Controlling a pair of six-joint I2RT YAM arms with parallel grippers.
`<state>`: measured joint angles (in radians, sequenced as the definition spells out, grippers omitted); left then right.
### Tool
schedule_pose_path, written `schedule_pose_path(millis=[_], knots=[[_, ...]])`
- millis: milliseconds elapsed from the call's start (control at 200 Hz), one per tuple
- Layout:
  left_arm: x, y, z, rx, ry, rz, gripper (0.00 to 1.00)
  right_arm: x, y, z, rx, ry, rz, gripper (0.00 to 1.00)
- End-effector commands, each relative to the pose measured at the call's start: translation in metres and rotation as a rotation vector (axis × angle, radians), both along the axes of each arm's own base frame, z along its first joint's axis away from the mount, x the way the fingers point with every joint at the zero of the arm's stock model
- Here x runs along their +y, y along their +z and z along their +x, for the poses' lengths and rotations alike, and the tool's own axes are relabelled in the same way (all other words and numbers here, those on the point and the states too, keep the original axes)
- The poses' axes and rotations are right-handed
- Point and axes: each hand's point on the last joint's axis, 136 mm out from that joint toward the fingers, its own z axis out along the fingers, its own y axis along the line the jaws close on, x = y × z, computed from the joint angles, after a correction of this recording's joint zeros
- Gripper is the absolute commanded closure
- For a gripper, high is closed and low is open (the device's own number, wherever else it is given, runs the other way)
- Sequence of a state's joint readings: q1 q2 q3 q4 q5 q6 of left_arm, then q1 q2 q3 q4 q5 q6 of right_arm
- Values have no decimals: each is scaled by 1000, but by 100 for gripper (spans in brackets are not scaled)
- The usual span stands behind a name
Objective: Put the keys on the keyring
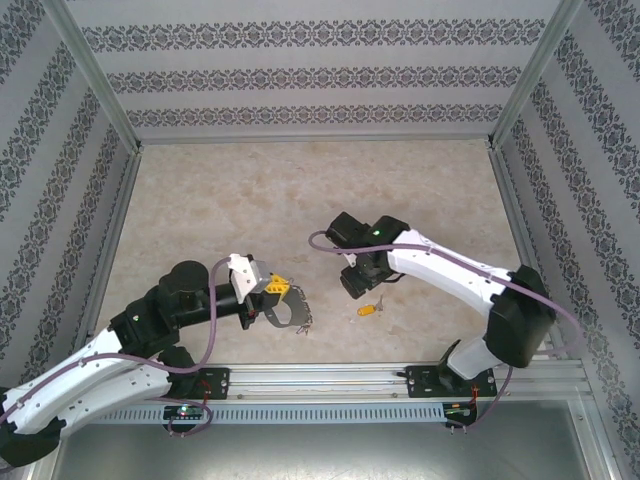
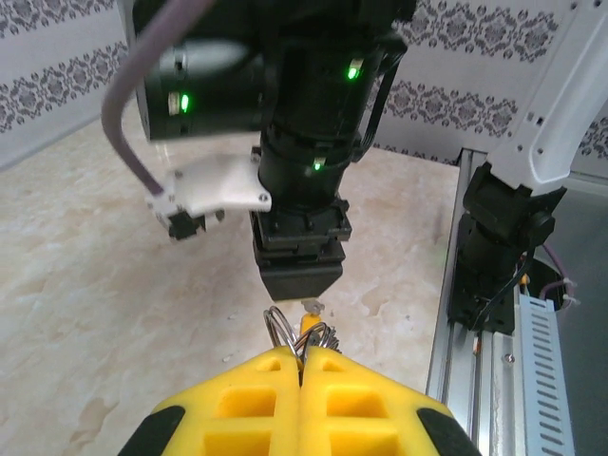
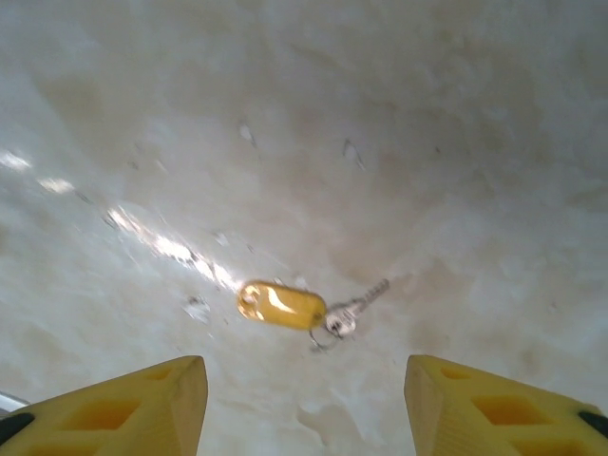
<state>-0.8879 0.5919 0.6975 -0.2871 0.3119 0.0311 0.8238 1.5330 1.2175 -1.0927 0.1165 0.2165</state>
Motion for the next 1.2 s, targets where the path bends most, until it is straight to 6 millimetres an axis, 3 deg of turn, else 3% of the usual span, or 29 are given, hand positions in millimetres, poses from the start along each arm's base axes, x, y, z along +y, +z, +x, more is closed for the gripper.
schedule_pose_path(millis=[0,320,570,1194], knots=[[2,4,0,18,14,-36,100,-21,0,-16,80,79,-191,42],[4,-5,-8,95,1,-69,100,-2,-32,-32,195,142,-256,49],[10,-10,-5,97,38,-65,100,-12,-58,-40,254,149,-321,60],[12,-4,-7,77,36,-82,100,-28,-89,-39,296,136,-337,66]])
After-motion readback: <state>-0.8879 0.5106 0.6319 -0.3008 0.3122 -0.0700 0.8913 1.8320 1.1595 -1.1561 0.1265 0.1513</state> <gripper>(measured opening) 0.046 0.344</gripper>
